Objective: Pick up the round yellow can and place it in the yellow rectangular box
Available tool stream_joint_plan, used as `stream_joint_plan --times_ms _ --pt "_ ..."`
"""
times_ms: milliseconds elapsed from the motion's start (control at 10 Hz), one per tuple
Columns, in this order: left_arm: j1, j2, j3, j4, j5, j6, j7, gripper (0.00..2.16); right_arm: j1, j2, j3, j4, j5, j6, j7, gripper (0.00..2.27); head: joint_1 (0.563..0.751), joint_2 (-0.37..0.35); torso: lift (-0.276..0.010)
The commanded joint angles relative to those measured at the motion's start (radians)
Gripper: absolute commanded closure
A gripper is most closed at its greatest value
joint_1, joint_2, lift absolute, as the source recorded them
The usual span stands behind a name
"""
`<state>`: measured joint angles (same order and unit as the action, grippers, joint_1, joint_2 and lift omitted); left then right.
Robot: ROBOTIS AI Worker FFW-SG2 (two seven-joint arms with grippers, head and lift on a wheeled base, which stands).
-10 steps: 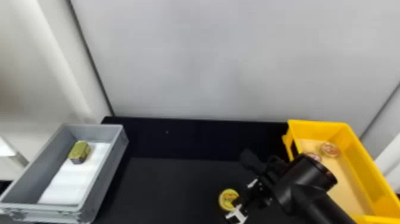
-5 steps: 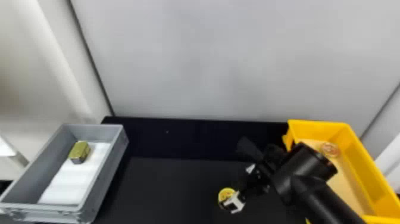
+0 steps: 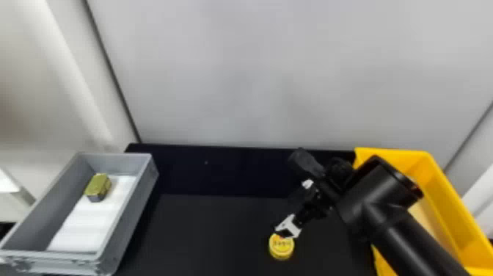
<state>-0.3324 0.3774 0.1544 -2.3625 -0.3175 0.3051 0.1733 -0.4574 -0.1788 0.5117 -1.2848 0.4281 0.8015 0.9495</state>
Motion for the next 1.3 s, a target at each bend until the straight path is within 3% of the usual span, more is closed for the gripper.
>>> stream_joint_plan --times_ms 0,300,800,1200 --pt "-0.005 0.000 -0.004 0.000 0.000 0.002 0.000 0.11 0.002 0.001 0.005 0.004 0.006 -0.010 -0.001 0.12 0.663 0.054 -0.010" --pt "-0.010 -0.008 -0.009 0.003 -0.002 0.000 0.000 0.11 -0.001 0.009 -0.004 0.044 0.005 -0.028 -0.009 0.12 0.663 0.054 -0.010" --pt "-0.027 -0.021 -0.030 0.025 -0.002 -0.015 0.002 0.11 -0.034 0.064 -0.019 0.228 -0.041 -0.122 -0.052 0.12 0.663 0.054 -0.010" --pt "-0.027 -0.026 -0.032 0.029 -0.002 -0.023 0.002 0.11 -0.041 0.075 -0.007 0.321 -0.043 -0.157 -0.062 0.13 0.663 0.054 -0.010"
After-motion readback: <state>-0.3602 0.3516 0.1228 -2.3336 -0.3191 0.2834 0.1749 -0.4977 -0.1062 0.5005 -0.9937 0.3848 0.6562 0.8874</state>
